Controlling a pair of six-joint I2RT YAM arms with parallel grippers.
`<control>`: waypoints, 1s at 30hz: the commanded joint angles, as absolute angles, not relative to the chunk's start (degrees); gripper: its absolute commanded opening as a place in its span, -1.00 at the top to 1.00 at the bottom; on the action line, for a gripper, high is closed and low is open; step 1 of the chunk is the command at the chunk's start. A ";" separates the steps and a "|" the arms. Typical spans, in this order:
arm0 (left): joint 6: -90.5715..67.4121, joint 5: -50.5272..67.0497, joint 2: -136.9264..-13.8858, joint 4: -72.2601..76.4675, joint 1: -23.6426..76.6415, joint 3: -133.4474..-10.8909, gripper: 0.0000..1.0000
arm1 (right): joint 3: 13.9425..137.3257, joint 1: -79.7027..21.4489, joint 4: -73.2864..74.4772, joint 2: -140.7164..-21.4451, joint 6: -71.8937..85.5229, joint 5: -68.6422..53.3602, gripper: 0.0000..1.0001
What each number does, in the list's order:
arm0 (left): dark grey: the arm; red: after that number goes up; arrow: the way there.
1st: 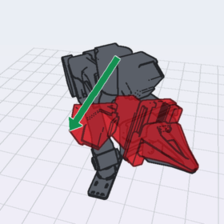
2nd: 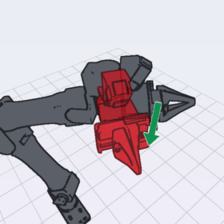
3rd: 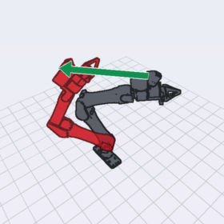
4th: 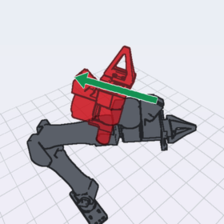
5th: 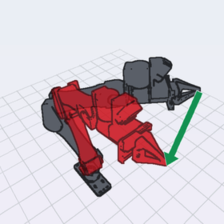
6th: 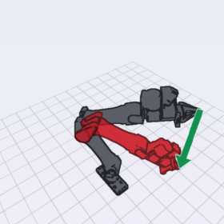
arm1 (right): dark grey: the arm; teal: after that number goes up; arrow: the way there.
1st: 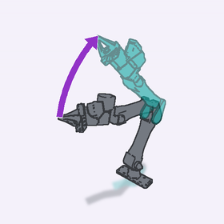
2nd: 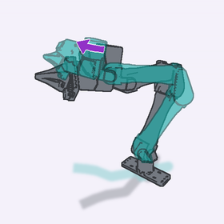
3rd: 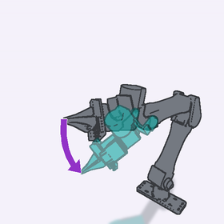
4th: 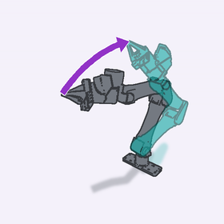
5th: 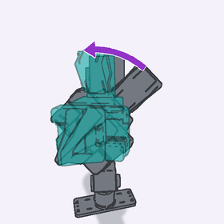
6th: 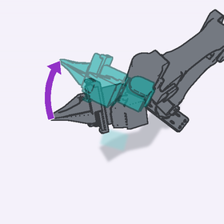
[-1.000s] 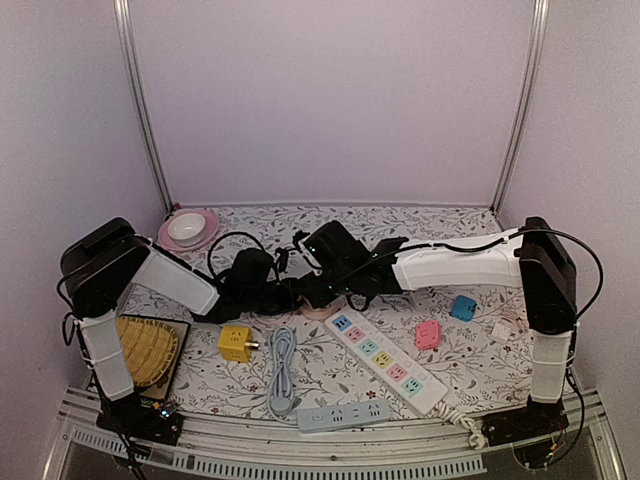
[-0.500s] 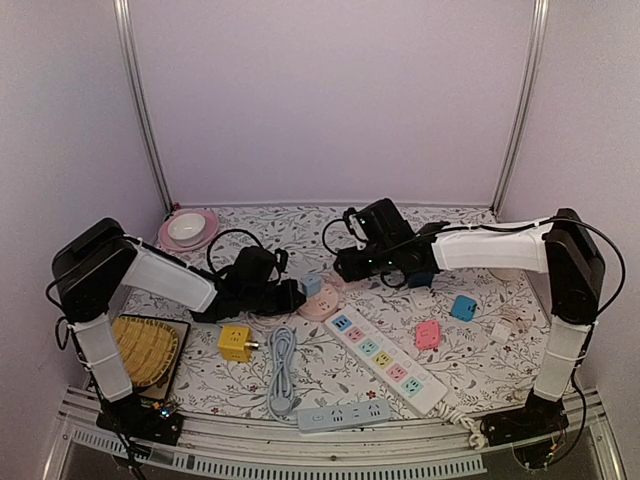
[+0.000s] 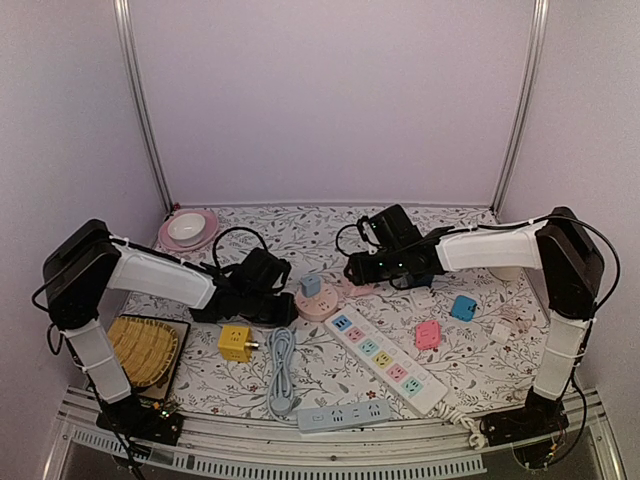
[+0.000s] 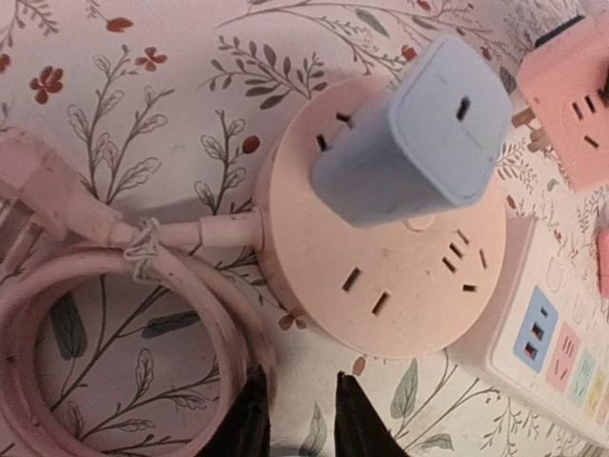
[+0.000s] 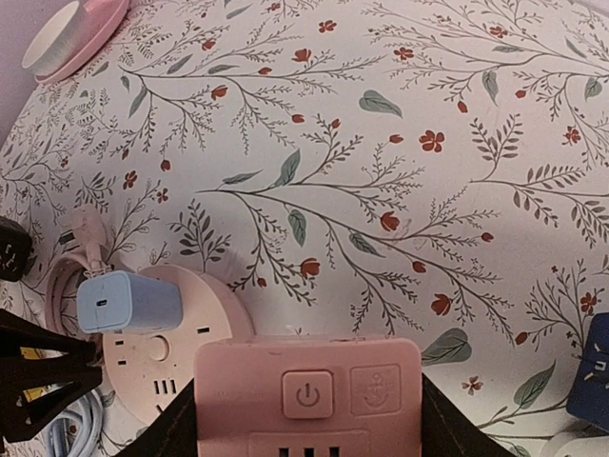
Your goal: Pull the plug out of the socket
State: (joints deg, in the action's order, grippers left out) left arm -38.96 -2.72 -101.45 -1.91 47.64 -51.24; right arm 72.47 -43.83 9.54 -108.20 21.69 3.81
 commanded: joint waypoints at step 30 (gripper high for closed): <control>-13.35 -7.80 -114.93 -14.25 46.21 -75.35 -0.24 | 60.46 -43.88 7.86 -95.11 25.16 5.89 -0.66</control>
State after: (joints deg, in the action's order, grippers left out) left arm -14.66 -8.19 -112.09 -12.88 47.07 -74.04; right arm 62.28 -43.53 8.95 -97.84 23.62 5.87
